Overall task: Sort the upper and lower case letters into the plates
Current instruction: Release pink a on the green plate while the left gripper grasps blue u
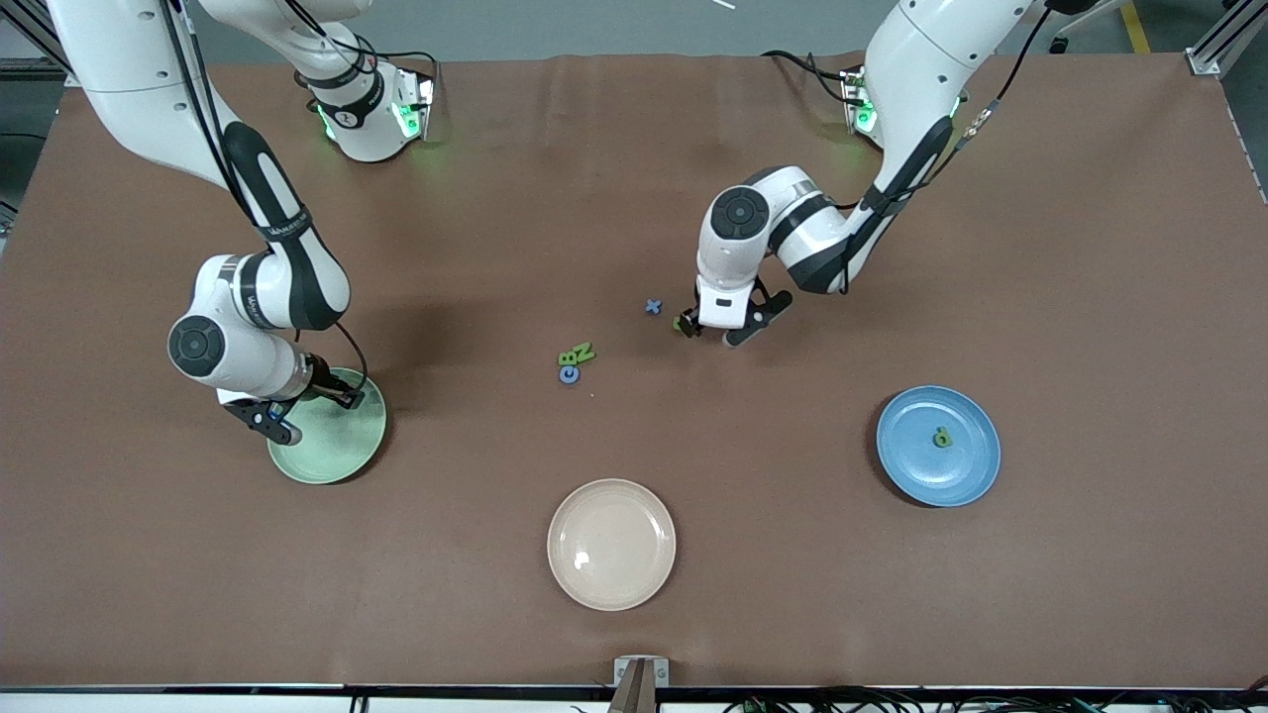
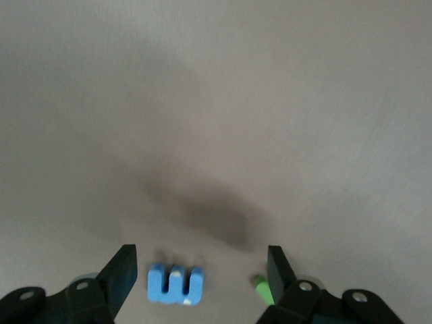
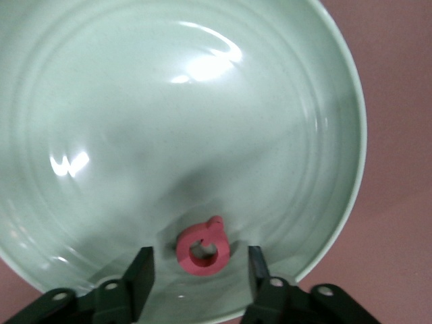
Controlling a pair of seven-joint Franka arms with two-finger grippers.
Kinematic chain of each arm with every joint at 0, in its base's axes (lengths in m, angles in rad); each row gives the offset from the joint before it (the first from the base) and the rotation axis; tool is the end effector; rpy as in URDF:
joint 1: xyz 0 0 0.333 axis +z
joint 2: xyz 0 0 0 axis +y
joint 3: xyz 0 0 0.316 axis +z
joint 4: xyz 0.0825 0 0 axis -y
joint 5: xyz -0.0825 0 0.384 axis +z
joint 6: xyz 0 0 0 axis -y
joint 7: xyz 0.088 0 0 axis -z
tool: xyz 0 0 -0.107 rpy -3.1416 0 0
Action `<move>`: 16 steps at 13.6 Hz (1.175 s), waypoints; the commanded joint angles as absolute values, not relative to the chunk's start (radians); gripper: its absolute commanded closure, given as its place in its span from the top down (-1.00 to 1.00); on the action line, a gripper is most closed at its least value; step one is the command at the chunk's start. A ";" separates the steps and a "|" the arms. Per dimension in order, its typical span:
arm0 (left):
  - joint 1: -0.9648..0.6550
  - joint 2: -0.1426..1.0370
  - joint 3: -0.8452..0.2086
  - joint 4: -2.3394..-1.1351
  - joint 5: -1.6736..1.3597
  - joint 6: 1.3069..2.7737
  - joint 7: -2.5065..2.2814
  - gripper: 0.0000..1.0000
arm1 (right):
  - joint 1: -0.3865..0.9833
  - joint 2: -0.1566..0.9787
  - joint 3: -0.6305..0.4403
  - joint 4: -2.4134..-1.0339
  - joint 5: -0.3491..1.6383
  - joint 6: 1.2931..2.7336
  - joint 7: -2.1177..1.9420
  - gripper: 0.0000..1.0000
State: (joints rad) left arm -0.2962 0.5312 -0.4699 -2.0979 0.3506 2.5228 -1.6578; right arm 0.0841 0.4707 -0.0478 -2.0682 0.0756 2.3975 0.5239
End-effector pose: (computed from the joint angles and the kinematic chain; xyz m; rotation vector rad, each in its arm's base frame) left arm 0.4118 -0.4033 0.1860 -2.9671 -1.0052 0.0636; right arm 0.5742 0.0213 0.1896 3.0049 -0.8367 -0.2215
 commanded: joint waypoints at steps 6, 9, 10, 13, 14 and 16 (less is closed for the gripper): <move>-0.310 0.495 -0.472 -2.209 0.374 2.646 -1.686 0.46 | 0.211 0.448 -0.015 -1.878 0.210 2.195 0.722 1.00; -0.308 0.495 -0.472 -2.214 0.409 2.648 -1.689 0.22 | 0.349 0.466 -0.017 -1.891 0.204 2.331 0.944 1.00; -0.308 0.497 -0.472 -2.214 0.410 2.648 -1.689 0.07 | 0.391 0.483 -0.018 -1.902 0.203 2.382 1.007 1.00; -0.308 0.499 -0.472 -2.210 0.419 2.648 -1.674 -0.80 | 0.492 0.525 -0.025 -1.930 0.196 2.517 1.147 1.00; -0.305 0.496 -0.472 -2.204 0.420 2.648 -1.669 -0.96 | 0.517 0.535 -0.026 -1.933 0.196 2.537 1.179 1.00; -0.273 0.451 -0.469 -2.194 0.420 2.639 -1.660 -0.99 | 0.552 0.540 -0.028 -1.944 0.195 2.568 1.218 1.00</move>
State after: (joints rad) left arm -0.3046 0.5132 -0.4709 -2.1837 0.3980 2.6352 -1.6591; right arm 0.5198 0.5485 -0.0112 -1.9219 0.1913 2.5368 1.1744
